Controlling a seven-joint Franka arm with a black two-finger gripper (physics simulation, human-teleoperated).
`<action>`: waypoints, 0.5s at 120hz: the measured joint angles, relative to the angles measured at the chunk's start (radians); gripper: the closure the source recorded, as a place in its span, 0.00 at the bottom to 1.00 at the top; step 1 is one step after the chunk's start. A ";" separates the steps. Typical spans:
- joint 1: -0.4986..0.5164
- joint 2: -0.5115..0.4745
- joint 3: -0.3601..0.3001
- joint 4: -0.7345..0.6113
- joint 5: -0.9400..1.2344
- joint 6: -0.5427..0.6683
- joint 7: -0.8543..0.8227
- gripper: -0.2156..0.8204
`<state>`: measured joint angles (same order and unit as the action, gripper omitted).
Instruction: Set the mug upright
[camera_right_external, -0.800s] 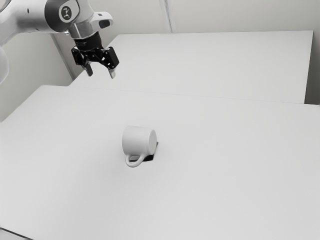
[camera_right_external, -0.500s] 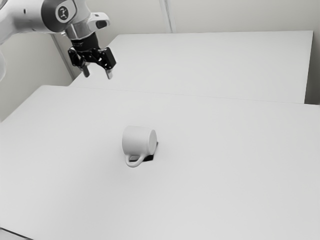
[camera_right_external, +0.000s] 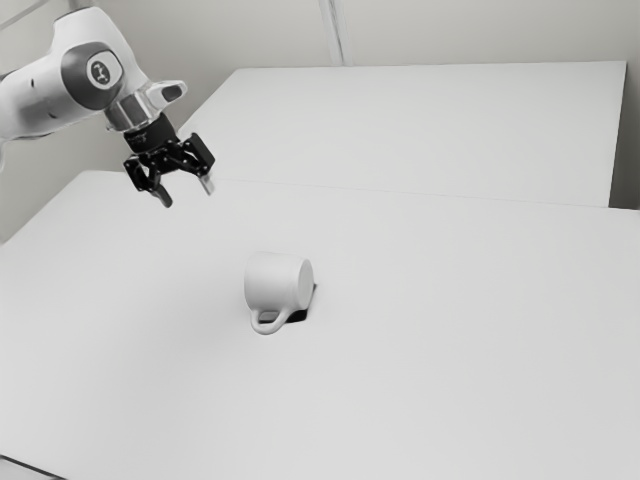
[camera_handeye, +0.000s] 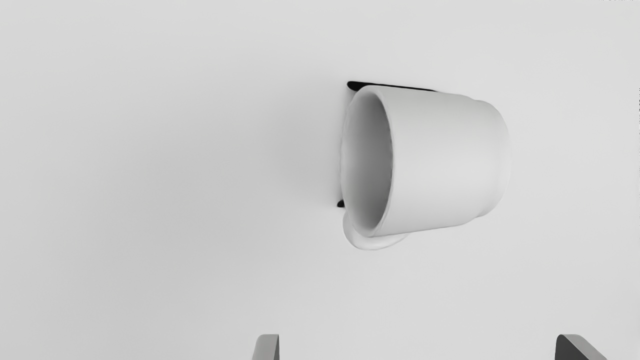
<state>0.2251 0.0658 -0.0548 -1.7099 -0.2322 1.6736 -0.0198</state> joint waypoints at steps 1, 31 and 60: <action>0.001 0.000 0.000 -0.005 -0.004 0.004 0.002 0.21; -0.012 0.019 -0.001 -0.138 -0.125 0.162 0.129 0.21; 0.046 0.059 -0.002 -0.206 -0.251 0.240 0.281 0.21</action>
<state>0.2711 0.1252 -0.0571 -1.9159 -0.4829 1.9137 0.2608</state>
